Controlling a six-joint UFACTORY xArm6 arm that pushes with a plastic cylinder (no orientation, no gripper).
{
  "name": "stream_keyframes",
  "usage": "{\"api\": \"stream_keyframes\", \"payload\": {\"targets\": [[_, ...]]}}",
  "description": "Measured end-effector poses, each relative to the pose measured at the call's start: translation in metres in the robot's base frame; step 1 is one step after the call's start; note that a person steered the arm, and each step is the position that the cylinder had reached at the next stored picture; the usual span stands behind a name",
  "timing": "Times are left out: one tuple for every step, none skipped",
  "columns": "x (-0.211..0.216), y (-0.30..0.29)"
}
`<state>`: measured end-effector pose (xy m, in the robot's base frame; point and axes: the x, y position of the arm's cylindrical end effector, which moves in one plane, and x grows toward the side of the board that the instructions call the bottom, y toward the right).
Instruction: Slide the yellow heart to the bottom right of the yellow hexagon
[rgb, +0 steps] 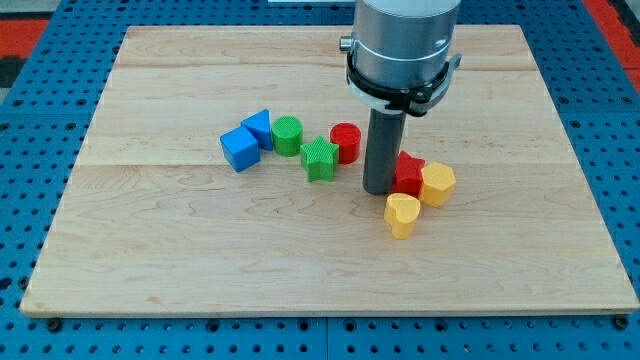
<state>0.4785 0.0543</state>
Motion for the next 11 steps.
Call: {"api": "stream_keyframes", "payload": {"targets": [[-0.001,-0.014],[0.014,-0.008],[0.047,0.033],[0.056,0.047],[0.055,0.047],[0.054,0.046],[0.09,0.039],[0.105,0.042],[0.103,0.062],[0.09,0.081],[0.096,0.08]]}}
